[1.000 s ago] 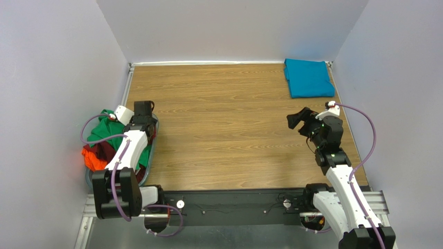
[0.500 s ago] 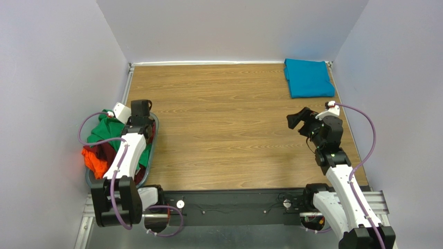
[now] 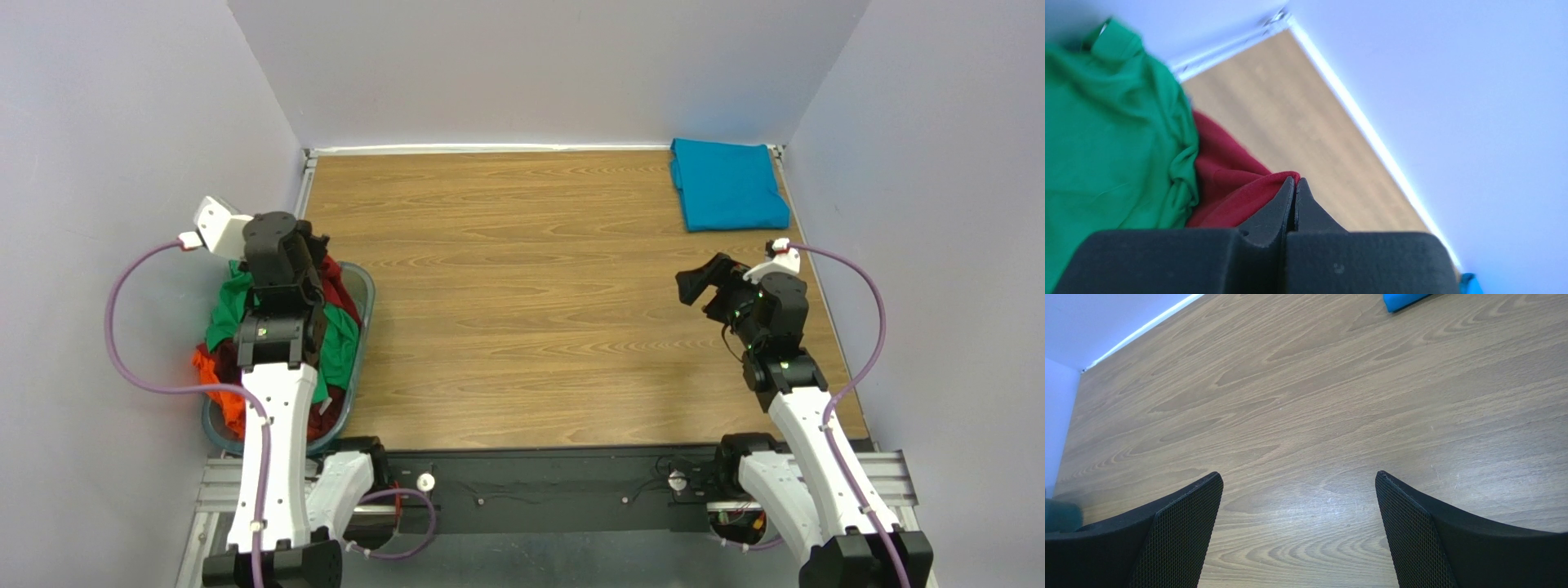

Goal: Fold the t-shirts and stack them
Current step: Grab the tshirt from the pile

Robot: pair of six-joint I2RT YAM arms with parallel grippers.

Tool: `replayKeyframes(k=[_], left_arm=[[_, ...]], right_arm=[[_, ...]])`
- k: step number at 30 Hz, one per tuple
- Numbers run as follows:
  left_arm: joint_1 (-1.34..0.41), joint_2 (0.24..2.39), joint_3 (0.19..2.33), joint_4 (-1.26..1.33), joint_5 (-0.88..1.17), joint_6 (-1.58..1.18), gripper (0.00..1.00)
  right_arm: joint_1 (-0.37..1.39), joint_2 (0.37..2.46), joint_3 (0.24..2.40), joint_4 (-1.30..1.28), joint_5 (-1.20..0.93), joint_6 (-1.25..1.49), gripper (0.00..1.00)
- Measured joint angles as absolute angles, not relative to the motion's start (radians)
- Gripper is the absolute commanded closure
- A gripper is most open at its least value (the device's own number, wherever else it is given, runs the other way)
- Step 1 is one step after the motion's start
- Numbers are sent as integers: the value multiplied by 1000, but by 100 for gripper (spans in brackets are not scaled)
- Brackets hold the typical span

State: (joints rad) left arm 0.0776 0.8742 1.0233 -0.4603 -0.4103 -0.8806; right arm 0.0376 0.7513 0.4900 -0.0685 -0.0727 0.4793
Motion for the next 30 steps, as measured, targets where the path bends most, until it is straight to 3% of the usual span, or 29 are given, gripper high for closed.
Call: replayKeyframes(k=[13, 30], left_arm=[[79, 889, 1439, -542, -449, -751, 100], [79, 1032, 1695, -579, -504, -689, 100]], right_arm=[[38, 751, 490, -68, -73, 479, 0], [38, 760, 490, -68, -73, 479, 0]])
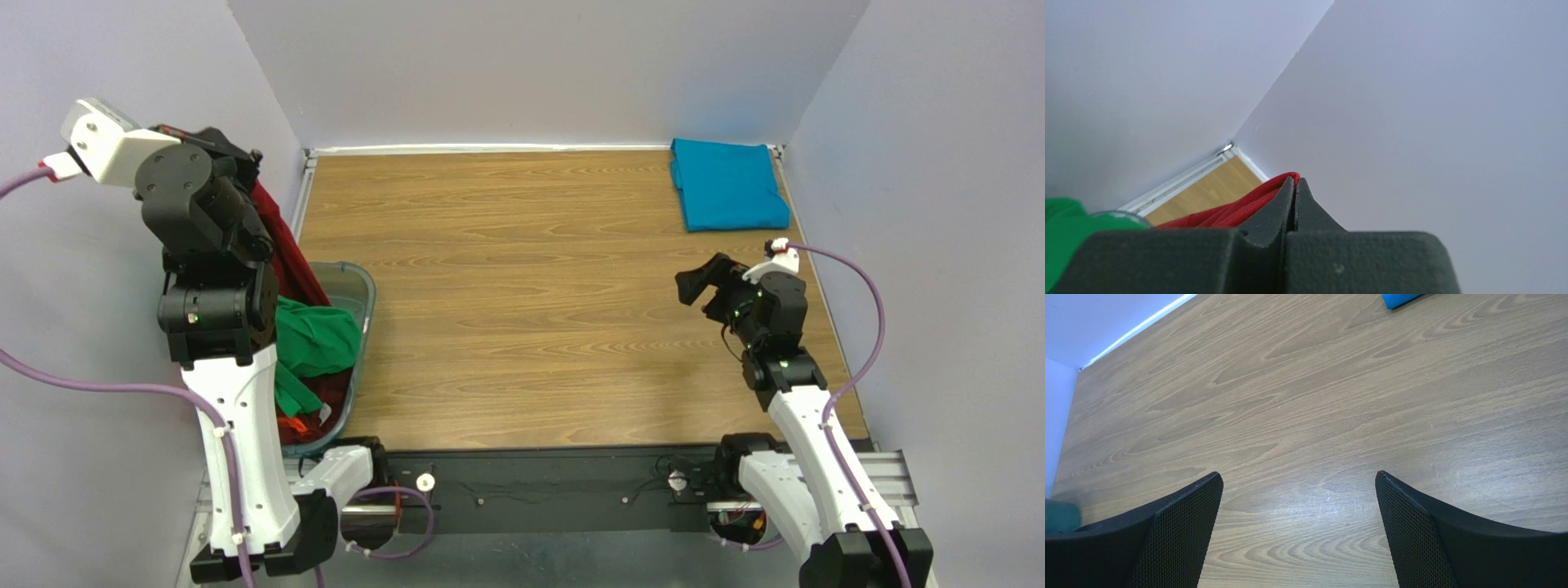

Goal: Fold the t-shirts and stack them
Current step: Grab the tshirt from the pile, then move the tshirt to the center of the board

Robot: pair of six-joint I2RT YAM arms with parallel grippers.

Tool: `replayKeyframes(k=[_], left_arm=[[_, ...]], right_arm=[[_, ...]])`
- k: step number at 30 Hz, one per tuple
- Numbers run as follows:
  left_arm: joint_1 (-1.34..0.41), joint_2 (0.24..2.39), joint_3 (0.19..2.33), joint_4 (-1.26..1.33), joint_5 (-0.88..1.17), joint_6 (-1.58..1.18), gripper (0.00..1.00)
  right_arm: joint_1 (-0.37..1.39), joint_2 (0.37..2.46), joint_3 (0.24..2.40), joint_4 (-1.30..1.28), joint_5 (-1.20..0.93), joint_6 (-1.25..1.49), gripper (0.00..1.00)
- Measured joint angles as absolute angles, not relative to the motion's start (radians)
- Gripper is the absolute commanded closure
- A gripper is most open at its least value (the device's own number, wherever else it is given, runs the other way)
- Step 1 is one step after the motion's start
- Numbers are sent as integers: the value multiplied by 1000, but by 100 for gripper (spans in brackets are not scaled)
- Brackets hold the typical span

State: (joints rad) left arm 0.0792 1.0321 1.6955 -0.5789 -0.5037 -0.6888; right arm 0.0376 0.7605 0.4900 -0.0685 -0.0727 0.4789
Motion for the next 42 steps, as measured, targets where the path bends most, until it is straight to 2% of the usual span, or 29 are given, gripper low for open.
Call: replayKeyframes(k=[11, 27, 36, 42], left_arm=[[80, 1168, 1938, -539, -544, -599, 100], [80, 1336, 2129, -413, -549, -508, 100], [80, 1443, 2277, -352, -331, -494, 100], [56, 1517, 2313, -300, -72, -499, 100]], right_arm=[[38, 760, 490, -68, -73, 479, 0], [38, 766, 490, -68, -73, 479, 0], [38, 781, 490, -68, -72, 479, 0], [38, 783, 491, -68, -72, 478, 0]])
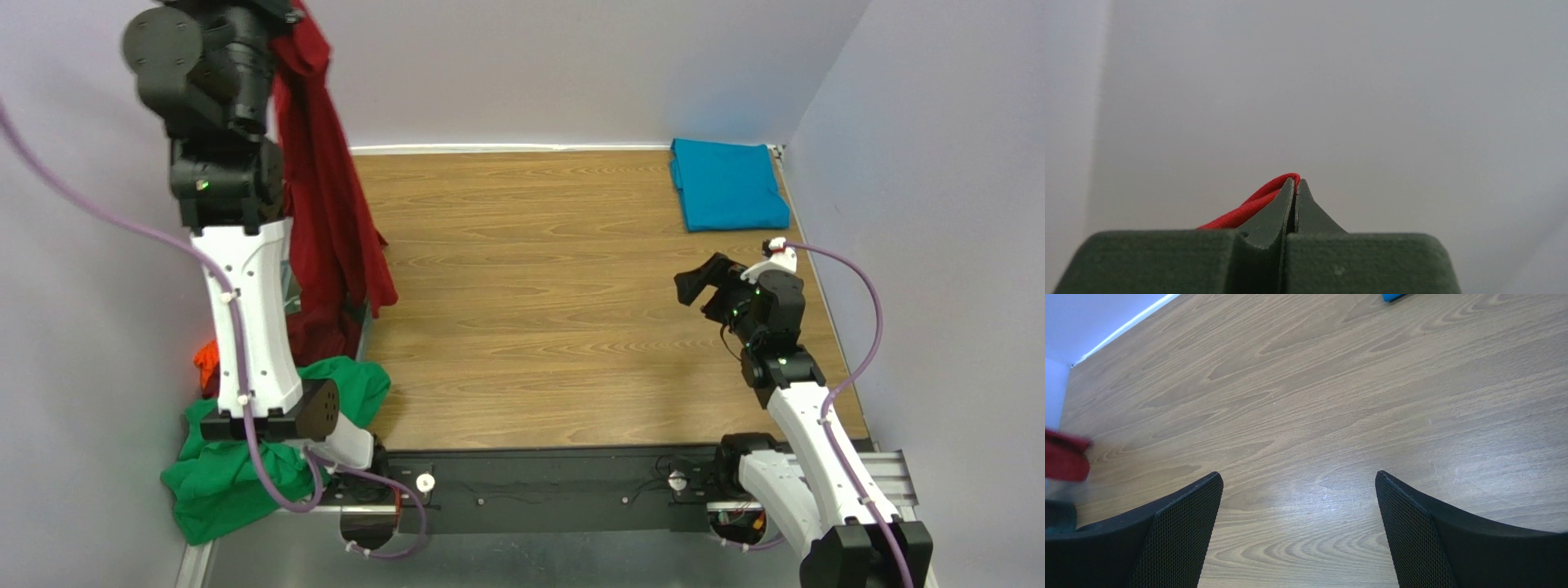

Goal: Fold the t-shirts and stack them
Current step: Move the tshirt to the center of the board

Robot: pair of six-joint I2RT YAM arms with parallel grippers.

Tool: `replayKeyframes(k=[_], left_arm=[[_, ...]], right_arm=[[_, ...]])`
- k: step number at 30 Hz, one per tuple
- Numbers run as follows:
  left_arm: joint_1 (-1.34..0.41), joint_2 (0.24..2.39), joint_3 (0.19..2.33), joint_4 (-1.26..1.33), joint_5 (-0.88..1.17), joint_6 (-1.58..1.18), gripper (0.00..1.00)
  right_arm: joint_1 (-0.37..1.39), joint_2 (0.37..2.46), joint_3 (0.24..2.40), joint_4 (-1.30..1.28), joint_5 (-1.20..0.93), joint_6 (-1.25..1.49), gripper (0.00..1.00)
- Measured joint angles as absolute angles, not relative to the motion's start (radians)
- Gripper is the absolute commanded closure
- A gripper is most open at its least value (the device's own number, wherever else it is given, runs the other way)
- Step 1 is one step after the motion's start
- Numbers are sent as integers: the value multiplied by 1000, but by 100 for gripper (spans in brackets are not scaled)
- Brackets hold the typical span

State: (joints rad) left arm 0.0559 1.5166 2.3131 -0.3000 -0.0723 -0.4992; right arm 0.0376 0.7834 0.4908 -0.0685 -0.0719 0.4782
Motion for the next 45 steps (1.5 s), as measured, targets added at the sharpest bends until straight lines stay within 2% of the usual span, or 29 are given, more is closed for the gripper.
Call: replayKeyframes(k=[2, 10, 17, 22, 24, 25, 28, 29, 34, 40, 45], left_arm=[[-20, 1546, 2315, -295, -10, -484, 100], [-381, 1581, 2299, -296, 12, -386, 100], [-494, 1570, 2248, -263, 17, -369, 100], [-512, 1512, 1991, -240, -19, -404, 100], [-514, 1489, 1865, -224, -35, -427, 84], [-515, 1478, 1800, -223, -41, -439, 67], [-523, 1462, 1614, -226, -48, -482, 36], [-526, 1462, 1558, -236, -52, -493, 2], [-532, 1438, 1389, -342, -147, -570, 2], [-530, 1246, 1292, -626, -412, -770, 2], [-397, 1101, 1167, -871, -557, -973, 2]], right_arm=[[38, 785, 491, -68, -72, 478, 0], [38, 785, 491, -68, -72, 478, 0], [38, 785, 491, -68, -72, 478, 0], [38, 782, 491, -68, -72, 478, 0], [38, 781, 491, -68, -72, 478, 0], [38, 781, 491, -68, -72, 478, 0], [38, 782, 491, -68, -72, 478, 0], [38, 782, 491, -68, -72, 478, 0], [38, 785, 491, -68, -72, 478, 0], [38, 790, 491, -68, -77, 479, 0], [38, 797, 491, -68, -95, 479, 0]])
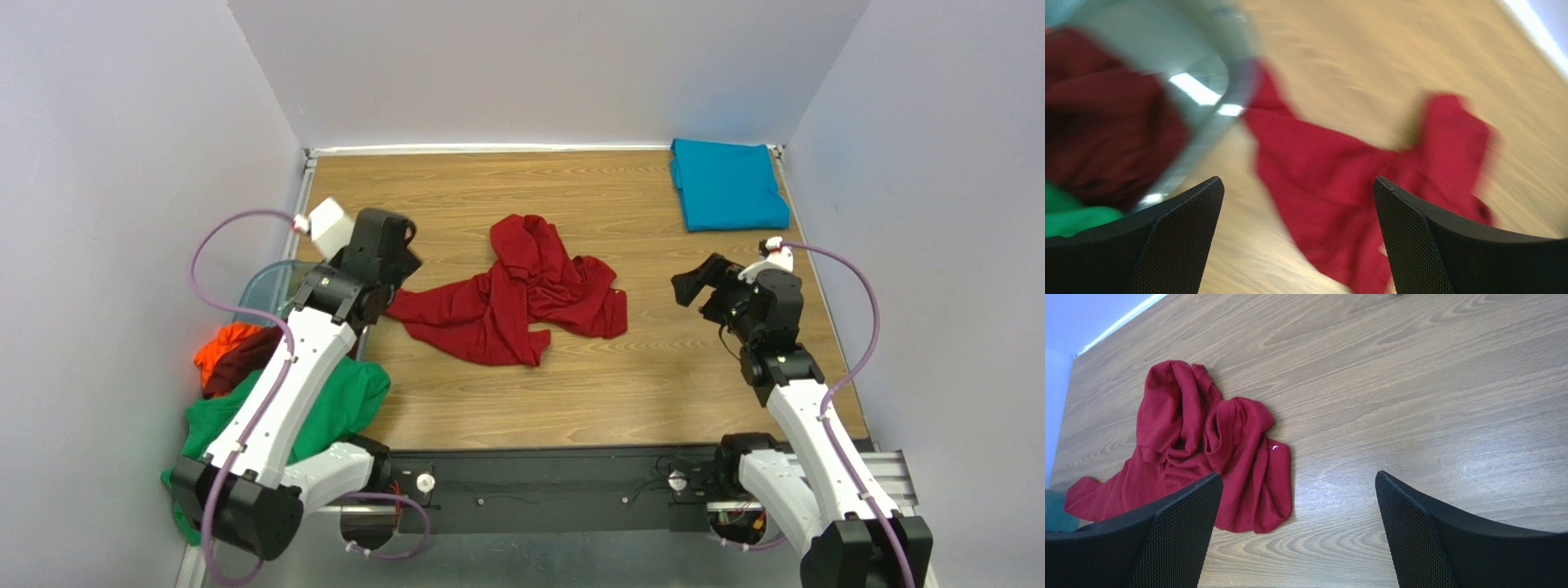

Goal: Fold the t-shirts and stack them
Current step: Move the tshirt to the center of the board, then flatten the tshirt out

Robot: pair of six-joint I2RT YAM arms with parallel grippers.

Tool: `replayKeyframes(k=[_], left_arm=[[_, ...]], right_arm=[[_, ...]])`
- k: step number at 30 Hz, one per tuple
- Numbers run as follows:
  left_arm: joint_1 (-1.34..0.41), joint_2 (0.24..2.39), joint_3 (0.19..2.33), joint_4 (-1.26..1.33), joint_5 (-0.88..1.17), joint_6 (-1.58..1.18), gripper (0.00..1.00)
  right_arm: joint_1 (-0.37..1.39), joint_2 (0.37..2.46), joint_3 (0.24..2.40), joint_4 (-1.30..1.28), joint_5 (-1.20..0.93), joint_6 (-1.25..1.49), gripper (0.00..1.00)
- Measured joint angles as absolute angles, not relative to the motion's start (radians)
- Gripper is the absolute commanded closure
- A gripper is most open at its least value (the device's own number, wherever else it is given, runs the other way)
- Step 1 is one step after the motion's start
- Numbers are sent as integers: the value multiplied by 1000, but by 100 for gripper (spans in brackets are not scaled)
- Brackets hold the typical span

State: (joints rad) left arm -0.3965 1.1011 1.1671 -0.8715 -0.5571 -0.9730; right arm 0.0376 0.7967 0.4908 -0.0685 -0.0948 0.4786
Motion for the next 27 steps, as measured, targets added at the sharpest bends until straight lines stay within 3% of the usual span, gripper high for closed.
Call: replayKeyframes(k=[5, 12, 19, 20, 21, 27], left_arm=[[-201, 1063, 998, -1001, -577, -1064, 5], [43, 1030, 923, -1057, -604, -1070, 12], [60, 909, 926, -1092, -555, -988, 14], [62, 892, 925, -1094, -535, -971, 26], [63, 887, 924, -1095, -515, -957, 27], [64, 893, 883, -1098, -407, -884, 23]], right_arm=[[38, 813, 491, -68, -105, 479, 0], [38, 823, 492, -68, -120, 479, 0], [38, 840, 499, -68, -127, 480, 0], [38, 840, 500, -68, -128, 480, 0], [38, 840, 500, -68, -128, 480, 0], [38, 839, 500, -68, -128, 480, 0]])
